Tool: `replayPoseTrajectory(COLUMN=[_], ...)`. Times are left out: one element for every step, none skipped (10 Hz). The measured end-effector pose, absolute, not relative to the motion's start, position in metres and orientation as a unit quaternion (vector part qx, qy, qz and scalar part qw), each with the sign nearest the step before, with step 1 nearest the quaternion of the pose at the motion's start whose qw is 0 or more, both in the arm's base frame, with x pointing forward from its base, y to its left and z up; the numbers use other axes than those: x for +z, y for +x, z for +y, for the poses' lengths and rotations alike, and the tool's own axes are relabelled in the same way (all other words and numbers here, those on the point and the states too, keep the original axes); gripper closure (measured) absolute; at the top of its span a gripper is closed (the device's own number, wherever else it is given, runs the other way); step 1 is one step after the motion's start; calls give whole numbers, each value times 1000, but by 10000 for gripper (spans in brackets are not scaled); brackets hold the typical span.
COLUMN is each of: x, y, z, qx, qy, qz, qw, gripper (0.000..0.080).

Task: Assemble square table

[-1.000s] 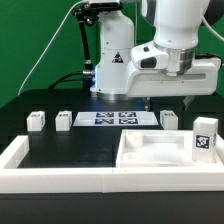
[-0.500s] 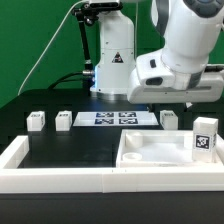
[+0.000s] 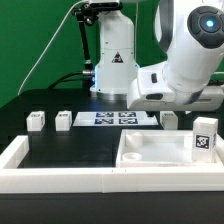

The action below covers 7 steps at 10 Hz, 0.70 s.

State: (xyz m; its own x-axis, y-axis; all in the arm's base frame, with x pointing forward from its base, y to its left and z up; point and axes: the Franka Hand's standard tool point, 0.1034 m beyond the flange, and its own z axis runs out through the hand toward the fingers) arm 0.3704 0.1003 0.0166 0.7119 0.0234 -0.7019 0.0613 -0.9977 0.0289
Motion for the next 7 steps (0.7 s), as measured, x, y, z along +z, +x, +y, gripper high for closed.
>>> replayPoseTrajectory(x=[15, 13, 12, 11, 11, 11, 11], y=[368, 366, 364, 362, 360, 360, 360], z=[102, 103, 102, 102, 101, 100, 100], qx=[-380, -381, -383, -385, -386, -387, -387], qy=[924, 924, 923, 922, 922, 922, 922], qz=[21, 19, 16, 15, 15, 14, 14], qw=[27, 29, 30, 31, 31, 31, 31], gripper=[150, 150, 150, 150, 164, 164, 333])
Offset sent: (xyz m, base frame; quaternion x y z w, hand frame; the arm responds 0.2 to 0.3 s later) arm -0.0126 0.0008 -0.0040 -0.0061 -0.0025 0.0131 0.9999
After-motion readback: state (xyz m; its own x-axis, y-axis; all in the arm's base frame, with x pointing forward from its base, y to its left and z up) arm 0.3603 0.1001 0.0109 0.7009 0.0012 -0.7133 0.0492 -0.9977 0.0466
